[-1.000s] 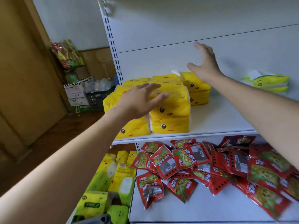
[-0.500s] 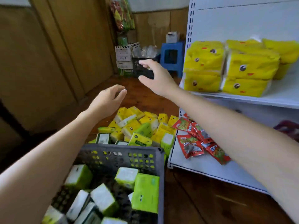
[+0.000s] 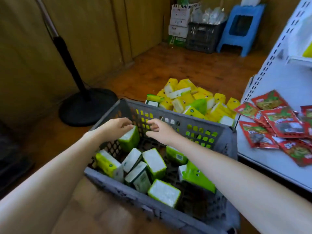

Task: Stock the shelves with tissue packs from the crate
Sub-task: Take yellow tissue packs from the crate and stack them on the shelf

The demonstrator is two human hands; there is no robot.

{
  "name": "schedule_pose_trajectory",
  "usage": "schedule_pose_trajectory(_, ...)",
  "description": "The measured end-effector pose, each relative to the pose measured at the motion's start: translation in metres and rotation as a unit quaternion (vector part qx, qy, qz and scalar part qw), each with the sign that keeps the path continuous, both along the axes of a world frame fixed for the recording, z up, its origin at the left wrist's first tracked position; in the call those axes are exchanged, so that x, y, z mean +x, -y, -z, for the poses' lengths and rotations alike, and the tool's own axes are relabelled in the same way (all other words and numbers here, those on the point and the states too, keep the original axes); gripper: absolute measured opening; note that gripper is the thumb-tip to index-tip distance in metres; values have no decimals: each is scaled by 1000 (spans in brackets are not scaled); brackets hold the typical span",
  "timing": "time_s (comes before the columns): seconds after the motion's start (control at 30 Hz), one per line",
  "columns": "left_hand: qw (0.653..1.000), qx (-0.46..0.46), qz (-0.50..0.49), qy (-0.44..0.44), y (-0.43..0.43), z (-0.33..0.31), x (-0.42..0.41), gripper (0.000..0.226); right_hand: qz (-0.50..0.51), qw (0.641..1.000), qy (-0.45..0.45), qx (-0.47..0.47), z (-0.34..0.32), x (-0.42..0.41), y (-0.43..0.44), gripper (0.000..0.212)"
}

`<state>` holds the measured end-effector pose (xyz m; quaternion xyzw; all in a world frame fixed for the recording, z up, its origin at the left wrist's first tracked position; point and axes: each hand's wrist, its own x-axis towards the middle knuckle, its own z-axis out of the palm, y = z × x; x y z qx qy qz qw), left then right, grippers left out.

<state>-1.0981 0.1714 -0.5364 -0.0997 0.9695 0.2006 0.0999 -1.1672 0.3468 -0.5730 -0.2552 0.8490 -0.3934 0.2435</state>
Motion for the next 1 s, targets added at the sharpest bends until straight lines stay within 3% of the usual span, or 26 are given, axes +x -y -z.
schedule_pose_trajectory(0.3, 977, -18, 65, 204, 29, 29, 24, 49, -69, 993, 15, 97, 52, 9, 17, 49)
schedule_pose_trajectory(0.4, 954, -43, 102, 279, 29, 30, 27, 55, -59, 993, 24, 98, 59, 6, 20, 48)
schedule_pose_trajectory(0.53, 906, -152, 161, 360, 24, 45, 31, 63, -32, 995, 36, 83, 64, -1, 17, 47)
schedule_pose_trajectory(0.7, 892, -209, 195, 352, 33, 62, 28, 62, -32, 995, 44, 79, 63, -5, 7, 46)
schedule_pose_trajectory(0.83, 919, -165, 162, 320, 37, 60, 27, 52, -41, 996, 42, 63, 58, -7, -1, 46)
schedule_pose_trajectory(1.0, 978, -41, 69, 194, 51, 48, 24, 54, -66, 996, 39, 55, 54, -6, -7, 53)
